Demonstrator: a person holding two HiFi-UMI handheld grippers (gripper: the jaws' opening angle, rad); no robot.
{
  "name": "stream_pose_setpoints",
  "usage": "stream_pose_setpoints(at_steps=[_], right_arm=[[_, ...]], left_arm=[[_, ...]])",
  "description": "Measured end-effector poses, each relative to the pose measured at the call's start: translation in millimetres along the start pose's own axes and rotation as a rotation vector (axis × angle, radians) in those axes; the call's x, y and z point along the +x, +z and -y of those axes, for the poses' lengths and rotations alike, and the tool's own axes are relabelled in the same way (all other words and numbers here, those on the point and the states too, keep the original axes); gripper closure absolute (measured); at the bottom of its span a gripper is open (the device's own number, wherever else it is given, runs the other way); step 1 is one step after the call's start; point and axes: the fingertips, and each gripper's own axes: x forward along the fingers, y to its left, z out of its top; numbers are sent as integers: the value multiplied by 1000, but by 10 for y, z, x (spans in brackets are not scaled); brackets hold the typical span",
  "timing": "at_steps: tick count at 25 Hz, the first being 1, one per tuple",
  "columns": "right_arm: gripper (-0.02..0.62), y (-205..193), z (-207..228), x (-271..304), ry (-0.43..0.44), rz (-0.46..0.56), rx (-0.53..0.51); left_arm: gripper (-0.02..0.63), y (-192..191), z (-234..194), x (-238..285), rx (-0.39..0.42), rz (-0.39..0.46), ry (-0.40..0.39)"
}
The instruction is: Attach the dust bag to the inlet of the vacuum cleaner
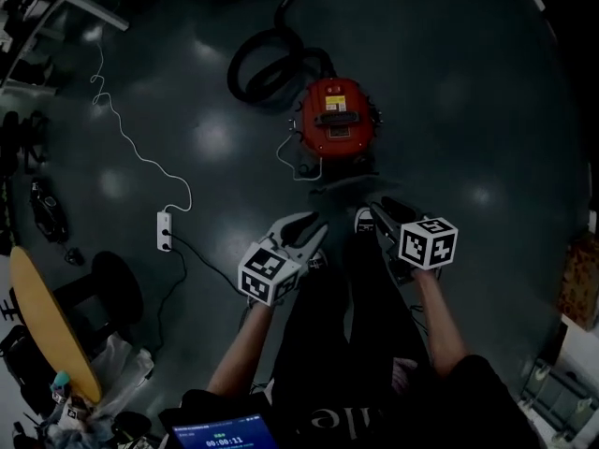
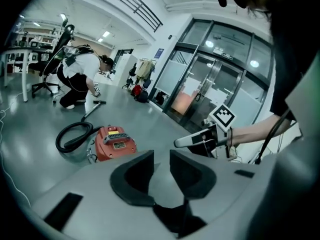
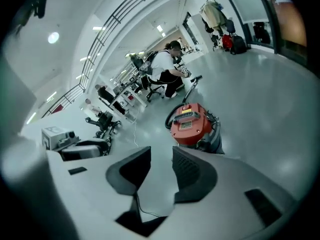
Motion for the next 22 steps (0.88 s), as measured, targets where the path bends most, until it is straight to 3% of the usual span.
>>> stream_pose_setpoints(at_steps=[4,11,17,22], right_arm=[[462,54,-442,-432,-9,83,17],[491,3,-980,-1165,-54,213,39],[525,-251,-1331,-1687,-30,262,93],[537,-604,-1465,-2077,52,260,89]], left_arm=[[540,75,311,-433,39,16,-13],[587,-3,658,-1078,13,58,-12],[599,-108,1184,-1424,5,74,-14],[600,-223,1730,-1492,14,113,11]])
